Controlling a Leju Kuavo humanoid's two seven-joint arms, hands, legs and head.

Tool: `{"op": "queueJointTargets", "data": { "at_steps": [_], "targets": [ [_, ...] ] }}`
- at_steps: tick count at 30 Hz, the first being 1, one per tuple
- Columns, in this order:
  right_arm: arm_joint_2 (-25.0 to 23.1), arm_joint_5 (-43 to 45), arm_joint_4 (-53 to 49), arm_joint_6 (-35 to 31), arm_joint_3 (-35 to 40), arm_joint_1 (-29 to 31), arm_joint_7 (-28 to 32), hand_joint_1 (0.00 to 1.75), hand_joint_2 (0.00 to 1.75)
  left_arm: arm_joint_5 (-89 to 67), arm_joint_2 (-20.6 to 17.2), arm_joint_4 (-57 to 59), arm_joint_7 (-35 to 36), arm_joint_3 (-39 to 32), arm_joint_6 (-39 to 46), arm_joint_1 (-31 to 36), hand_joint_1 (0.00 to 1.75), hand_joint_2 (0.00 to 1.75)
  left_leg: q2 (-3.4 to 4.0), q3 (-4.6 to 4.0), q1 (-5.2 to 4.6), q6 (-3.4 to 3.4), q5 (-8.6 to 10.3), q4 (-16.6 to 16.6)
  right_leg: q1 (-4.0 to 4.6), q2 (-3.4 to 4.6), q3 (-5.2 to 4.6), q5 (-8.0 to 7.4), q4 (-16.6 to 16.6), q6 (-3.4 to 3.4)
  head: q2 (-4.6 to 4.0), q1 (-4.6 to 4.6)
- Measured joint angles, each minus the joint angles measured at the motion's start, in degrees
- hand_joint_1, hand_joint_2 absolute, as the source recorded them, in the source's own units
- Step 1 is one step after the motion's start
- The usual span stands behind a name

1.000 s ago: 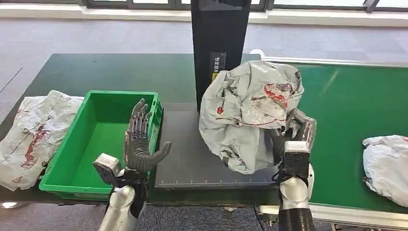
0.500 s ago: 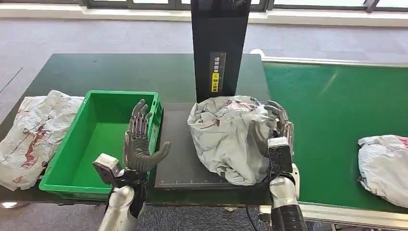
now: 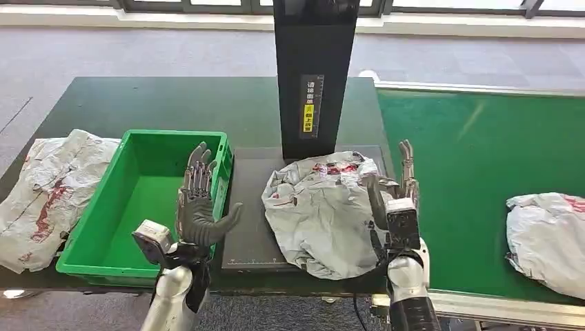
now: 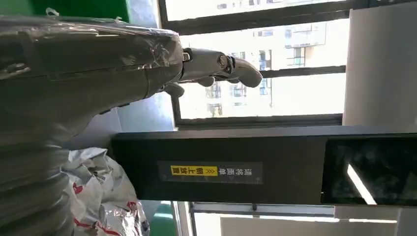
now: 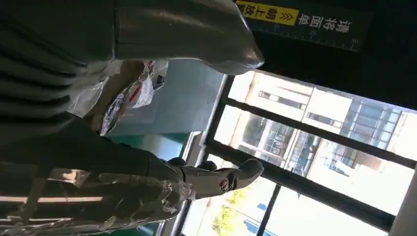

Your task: Moved the parcel from conveyor to table for the left to box.

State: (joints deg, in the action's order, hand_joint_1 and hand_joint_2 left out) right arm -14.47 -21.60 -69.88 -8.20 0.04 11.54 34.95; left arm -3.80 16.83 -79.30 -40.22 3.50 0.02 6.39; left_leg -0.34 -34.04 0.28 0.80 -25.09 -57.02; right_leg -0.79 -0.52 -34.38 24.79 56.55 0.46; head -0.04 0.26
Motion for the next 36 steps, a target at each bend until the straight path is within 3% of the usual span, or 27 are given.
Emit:
{"op": "queueJointTargets", "data": {
  "at_steps": [6, 10, 14, 19, 26, 27, 31, 36],
  "targets": [
    [0.24, 0.0, -0.46, -0.04, -0.18, -0.9, 0.04, 0.0, 0.0, -1.55, 0.02, -0.42, 0.0, 0.11, 0.4, 0.01, 0.0, 1.75, 0.03, 0.02, 0.0, 0.0, 0.0, -0.01, 0.0, 0.04, -0.04, 0.0, 0.0, 0.0, 0.0, -0.02],
    [-0.02, -0.75, -4.05, -2.04, -1.42, -2.15, 1.77, 0.0, 0.0, -9.1, 0.0, 0.73, 0.0, 3.92, 1.84, 1.34, 0.0, 1.75, 0.04, 0.04, -0.04, 0.0, 0.0, -0.03, -0.03, 0.04, -0.05, -0.01, -0.02, 0.01, 0.02, -0.02],
    [-1.29, -2.51, -10.41, -12.75, -1.9, -3.67, 4.94, 0.0, 0.0, -15.51, 0.53, 10.84, 0.44, 8.58, 3.81, 7.65, 0.0, 1.75, 0.08, -0.01, -0.05, -0.02, 0.01, -0.07, -0.03, 0.08, -0.05, -0.06, -0.04, 0.06, 0.02, -0.02],
    [-1.0, -0.59, -17.46, -28.32, -1.42, -5.61, 5.29, 0.0, 0.0, -14.82, 2.95, 25.21, 4.69, 14.93, 12.17, 17.74, 0.0, 1.75, 0.14, 0.05, -0.08, -0.02, 0.01, -0.08, -0.08, 0.14, -0.01, -0.17, -0.04, 0.05, 0.0, 0.0],
    [-0.55, -7.5, -24.0, -31.67, -0.66, -6.75, 5.31, 0.0, 0.0, -13.79, 3.82, 39.55, 11.99, 23.64, 20.1, 26.05, 0.0, 1.75, 0.26, 0.08, -0.07, -0.02, 0.0, -0.07, -0.05, 0.28, -0.05, -0.17, -0.03, 0.04, 0.0, 0.0],
    [-0.7, -9.41, -24.35, -31.76, -0.74, -6.75, 5.33, 0.0, 1.75, -14.56, 3.87, 40.97, 13.38, 24.72, 21.75, 26.65, 0.0, 1.75, 0.31, 0.08, -0.06, -0.01, 0.0, -0.06, -0.04, 0.33, -0.06, -0.17, -0.03, 0.04, 0.0, 0.0],
    [-1.05, -10.93, -24.87, -31.78, -1.33, -6.76, 5.22, 0.0, 1.75, -20.13, 4.04, 46.55, 20.89, 29.26, 26.9, 29.04, 0.0, 1.75, 0.3, 0.07, -0.05, -0.01, 0.01, -0.05, -0.04, 0.35, -0.05, -0.17, -0.03, 0.03, 0.0, 0.0],
    [-1.07, -10.95, -26.53, -31.82, -1.36, -6.81, 5.25, 0.0, 1.75, -36.1, 4.13, 52.65, 42.0, 40.07, 28.39, 31.13, 0.0, 1.75, 0.3, 0.06, -0.06, -0.02, 0.0, -0.06, -0.05, 0.35, -0.04, -0.17, -0.03, 0.04, 0.02, 0.0]
  ]
}}
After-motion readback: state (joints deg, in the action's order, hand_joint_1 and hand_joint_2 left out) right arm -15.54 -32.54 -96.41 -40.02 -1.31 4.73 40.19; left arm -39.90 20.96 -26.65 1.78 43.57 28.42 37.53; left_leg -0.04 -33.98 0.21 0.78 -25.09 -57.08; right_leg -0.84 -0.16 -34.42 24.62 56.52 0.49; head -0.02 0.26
